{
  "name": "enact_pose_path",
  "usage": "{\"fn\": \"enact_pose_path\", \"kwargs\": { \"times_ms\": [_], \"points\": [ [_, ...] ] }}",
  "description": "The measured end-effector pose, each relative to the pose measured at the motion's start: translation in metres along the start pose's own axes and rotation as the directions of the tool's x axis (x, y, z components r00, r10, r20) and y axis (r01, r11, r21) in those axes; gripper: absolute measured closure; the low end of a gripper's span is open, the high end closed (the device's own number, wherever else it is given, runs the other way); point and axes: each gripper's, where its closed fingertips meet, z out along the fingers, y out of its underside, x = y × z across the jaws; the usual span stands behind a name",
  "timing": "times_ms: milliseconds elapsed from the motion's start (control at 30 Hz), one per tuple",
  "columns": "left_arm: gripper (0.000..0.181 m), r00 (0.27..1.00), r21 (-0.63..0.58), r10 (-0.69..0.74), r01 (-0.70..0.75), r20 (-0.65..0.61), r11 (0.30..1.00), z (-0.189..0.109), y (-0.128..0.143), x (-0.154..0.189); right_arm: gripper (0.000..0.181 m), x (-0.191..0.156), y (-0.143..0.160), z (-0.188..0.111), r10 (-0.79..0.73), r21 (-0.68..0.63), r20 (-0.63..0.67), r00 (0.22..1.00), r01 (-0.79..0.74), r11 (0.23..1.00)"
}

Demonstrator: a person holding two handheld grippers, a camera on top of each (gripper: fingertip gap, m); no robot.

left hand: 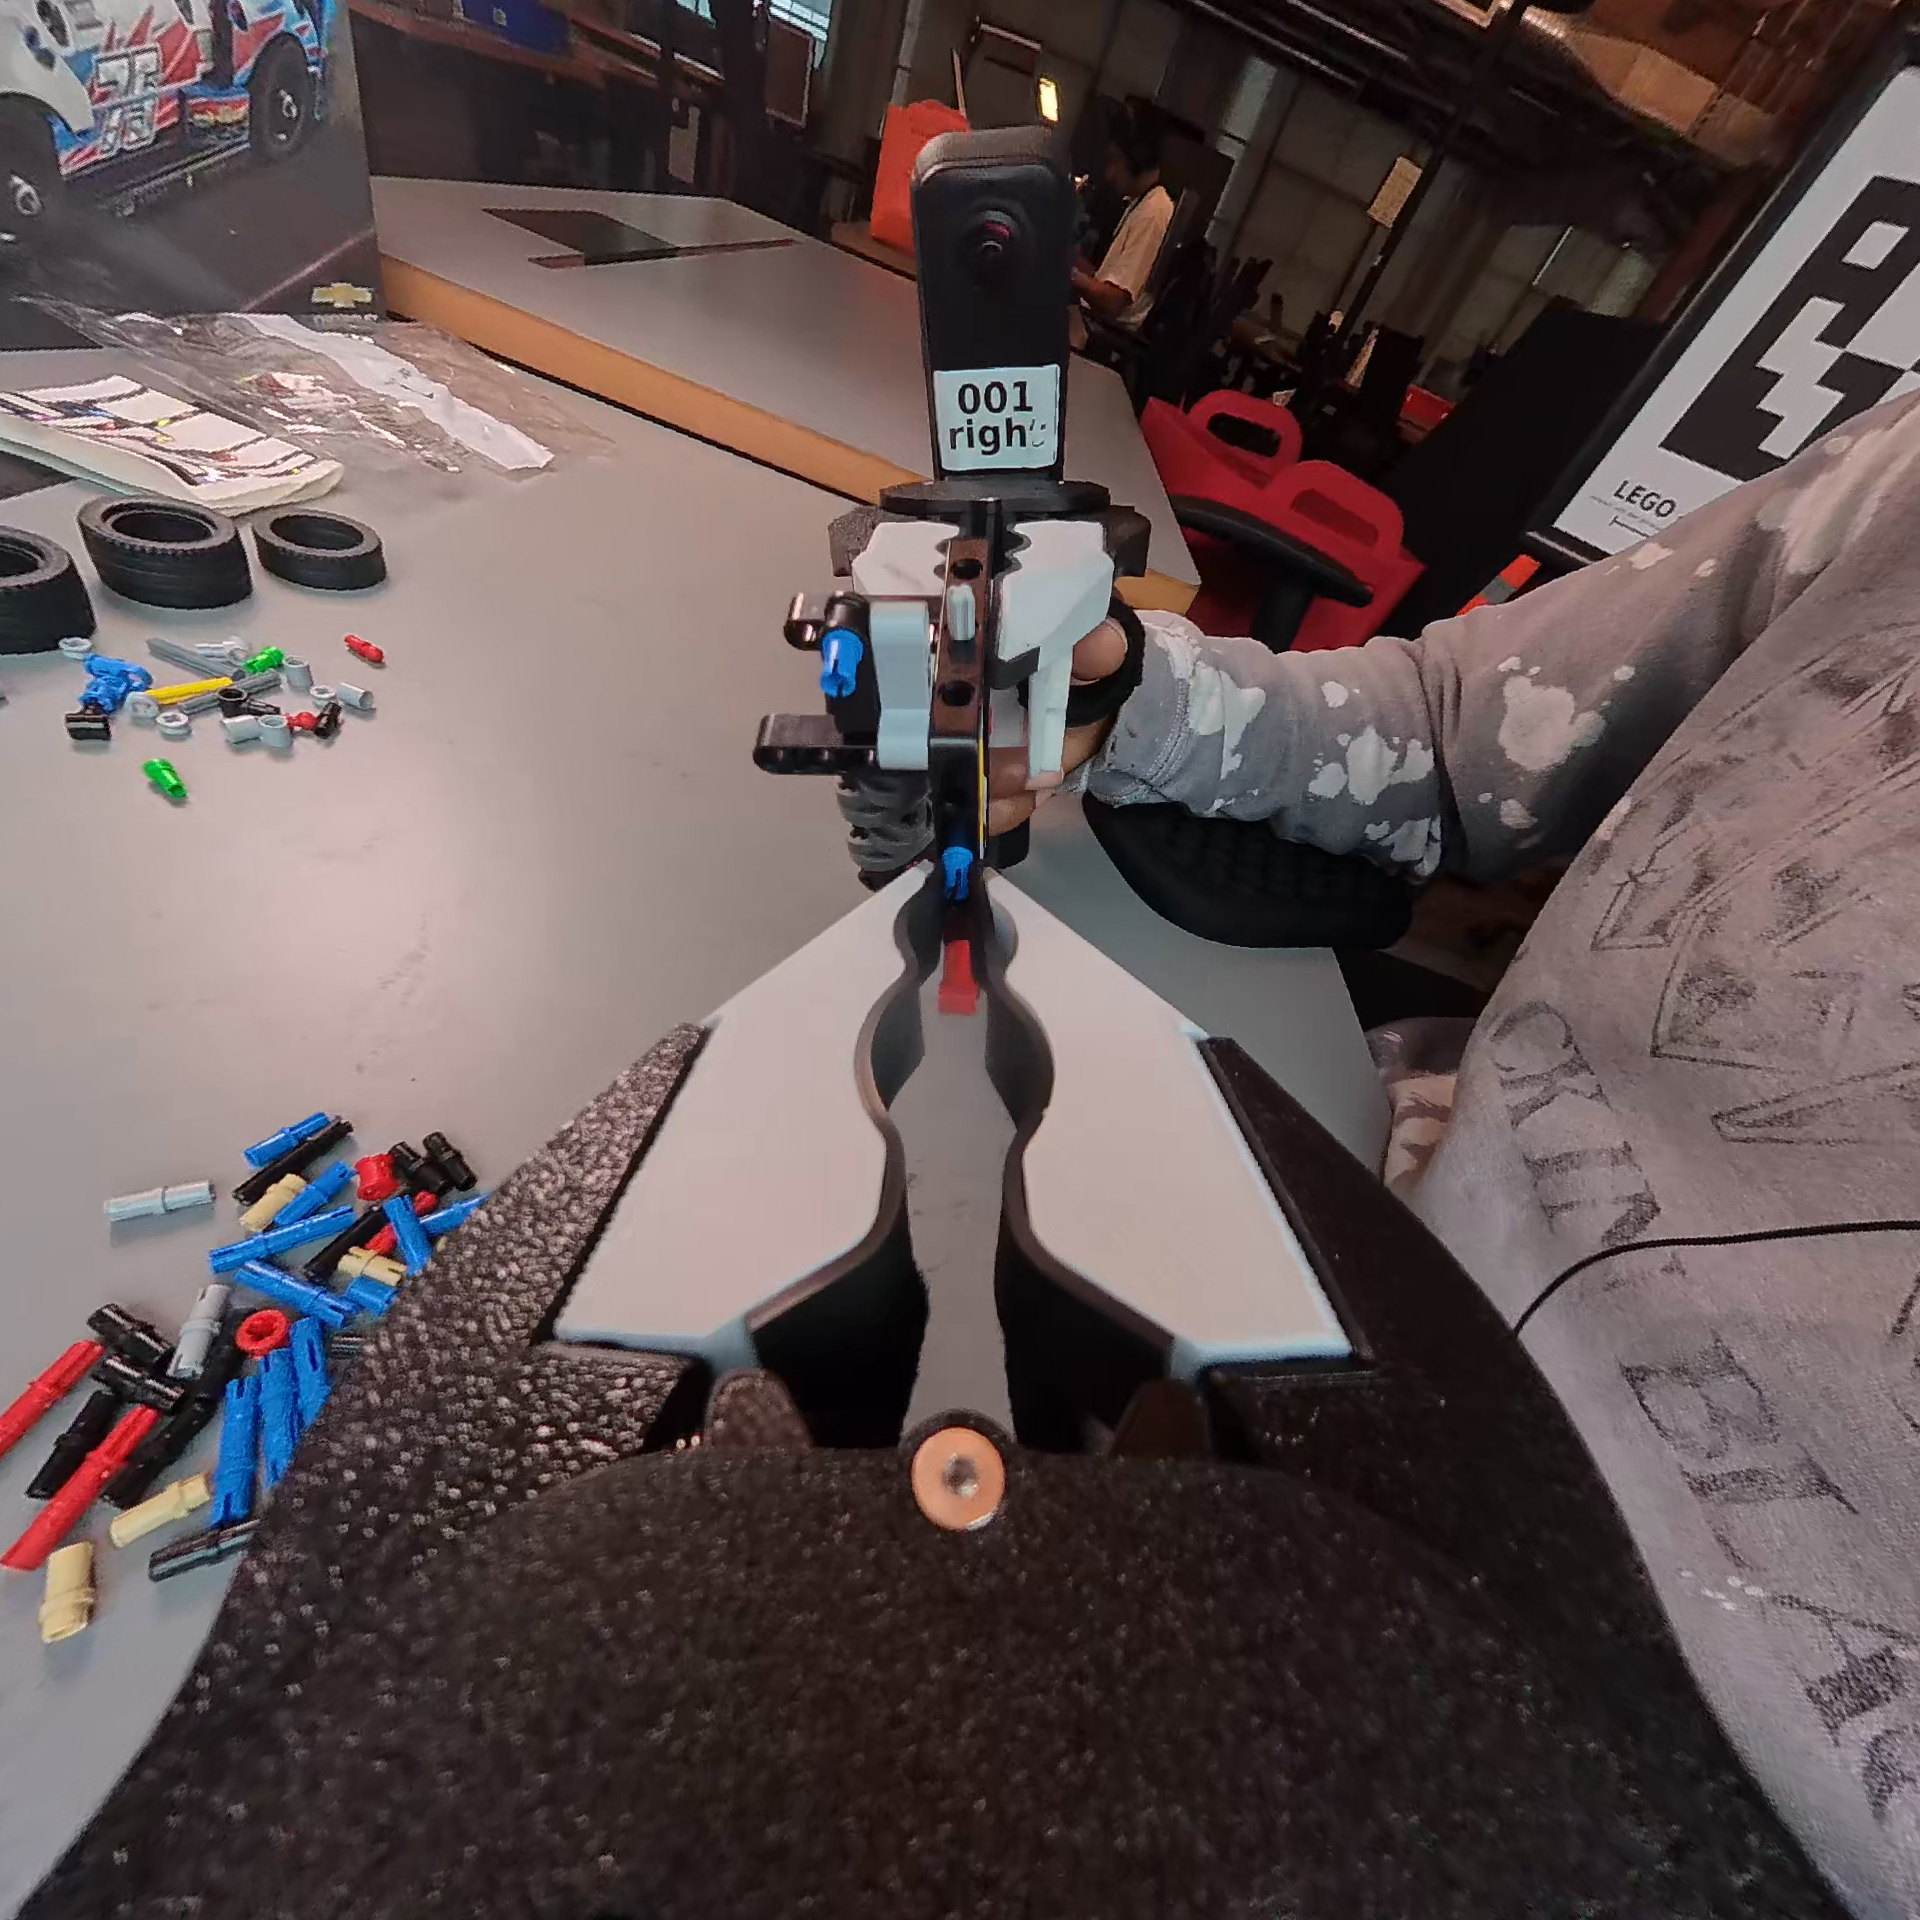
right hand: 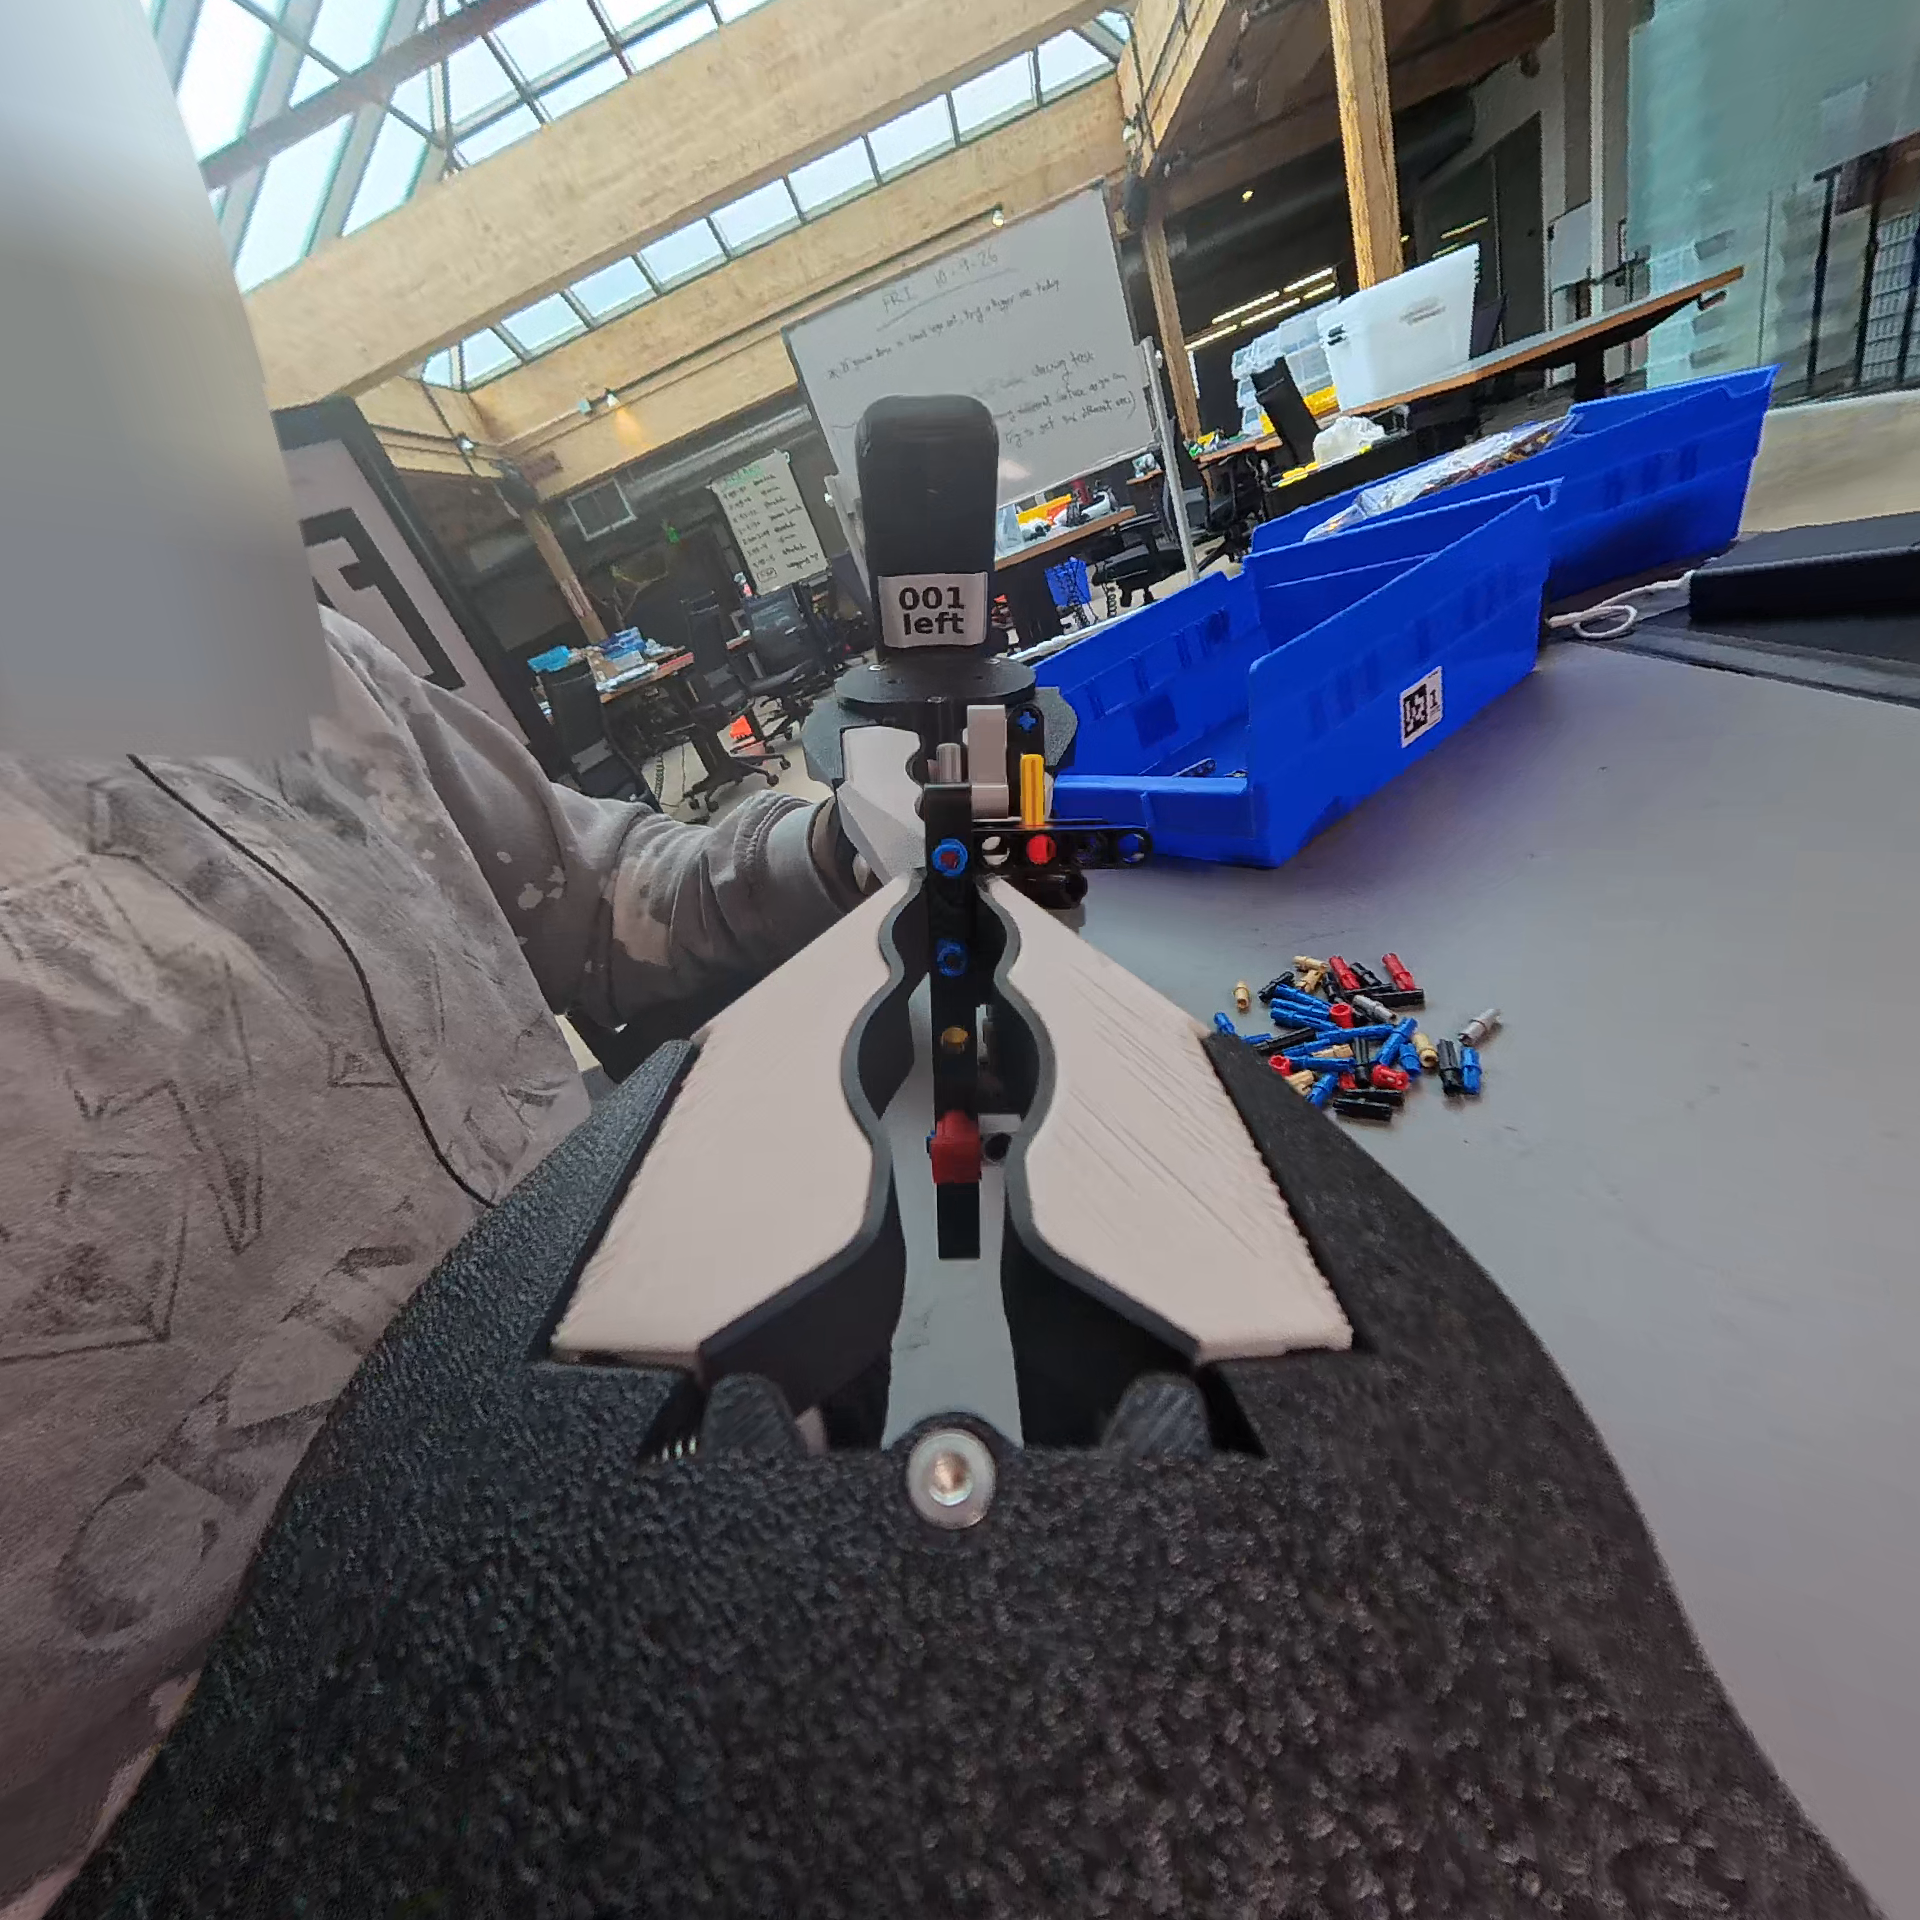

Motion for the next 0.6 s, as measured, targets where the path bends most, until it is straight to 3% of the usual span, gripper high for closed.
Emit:
{"fn": "enact_pose_path", "kwargs": {
  "times_ms": [300,400,467,600],
  "points": [
    [0.178,0.994,0.005,-0.077,0.078,-0.083,0.997,-0.001,0.002,0.010,0.175,-0.007,0.013,-0.005,-0.068,-0.104,0.043,0.997,0.072,0.992],
    [0.178,0.981,0.126,-0.172,0.182,-0.088,0.975,-0.030,-0.013,-0.004,0.175,0.005,-0.018,-0.039,-0.063,0.017,-0.023,0.998,0.063,0.998],
    [0.180,0.984,0.129,-0.167,0.157,0.069,0.979,-0.054,-0.007,-0.033,0.174,0.013,-0.033,-0.064,-0.122,0.032,-0.116,0.986,0.127,0.991],
    [0.177,0.923,-0.150,-0.004,0.067,0.386,0.986,-0.049,0.036,-0.083,0.174,0.019,-0.034,-0.059,-0.120,0.036,-0.142,0.983,0.126,0.991]
  ]
}}
